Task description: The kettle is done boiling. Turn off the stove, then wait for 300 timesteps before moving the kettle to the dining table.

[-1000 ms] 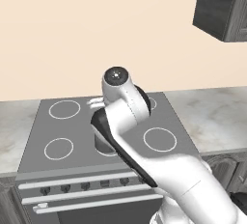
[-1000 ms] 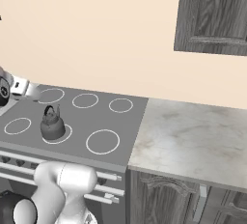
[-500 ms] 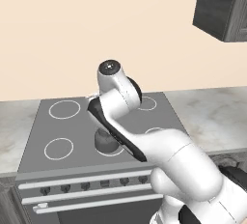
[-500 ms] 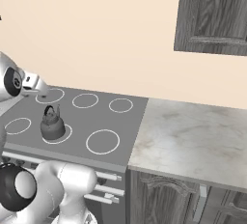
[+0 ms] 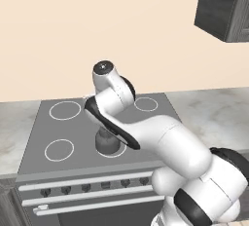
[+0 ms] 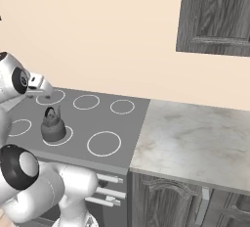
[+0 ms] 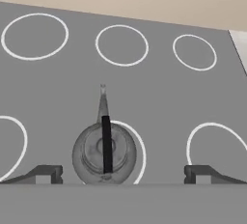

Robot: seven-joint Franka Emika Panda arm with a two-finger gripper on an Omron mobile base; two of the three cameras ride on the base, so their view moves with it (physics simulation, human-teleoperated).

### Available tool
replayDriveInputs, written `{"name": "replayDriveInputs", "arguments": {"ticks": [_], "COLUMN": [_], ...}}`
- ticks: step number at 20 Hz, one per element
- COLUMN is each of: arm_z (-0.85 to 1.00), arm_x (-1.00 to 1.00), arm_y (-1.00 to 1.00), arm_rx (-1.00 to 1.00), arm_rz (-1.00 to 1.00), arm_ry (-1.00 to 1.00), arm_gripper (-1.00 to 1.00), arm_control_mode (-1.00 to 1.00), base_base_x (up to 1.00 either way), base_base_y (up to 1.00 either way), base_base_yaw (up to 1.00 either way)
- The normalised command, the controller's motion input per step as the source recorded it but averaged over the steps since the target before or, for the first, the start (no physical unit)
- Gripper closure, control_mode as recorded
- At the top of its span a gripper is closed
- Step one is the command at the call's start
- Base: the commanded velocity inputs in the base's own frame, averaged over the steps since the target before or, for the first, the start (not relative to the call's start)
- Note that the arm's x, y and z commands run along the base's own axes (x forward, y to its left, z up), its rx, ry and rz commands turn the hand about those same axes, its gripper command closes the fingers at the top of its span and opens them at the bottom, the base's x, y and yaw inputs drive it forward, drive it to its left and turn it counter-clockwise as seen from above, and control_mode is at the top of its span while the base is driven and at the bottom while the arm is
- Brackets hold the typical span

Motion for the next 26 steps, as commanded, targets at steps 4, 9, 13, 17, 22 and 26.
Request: {"name": "replayDriveInputs", "arguments": {"ticks": [4,9,13,17,22,26], "arm_z": [-0.56,-0.35,-0.35,-0.39,-0.30,-0.26], "arm_x": [0.22,0.19,0.15,0.11,0.08,0.03], "arm_y": [0.00,0.00,0.00,0.00,0.00,0.00], "arm_rx": [0.00,0.00,0.00,0.00,0.00,0.00], "arm_rz": [0.04,0.04,0.05,0.04,0.02,0.03], "arm_ry": [0.00,0.00,0.00,0.00,0.00,0.00], "arm_gripper": [-1.00,-1.00,-1.00,-1.00,-1.00,-1.00], "arm_control_mode": [-1.00,-1.00,-1.00,-1.00,-1.00,-1.00], "base_base_x": [0.00,0.00,0.00,0.00,0.00,0.00], "base_base_y": [0.00,0.00,0.00,0.00,0.00,0.00], "base_base_yaw": [0.00,0.00,0.00,0.00,0.00,0.00]}}
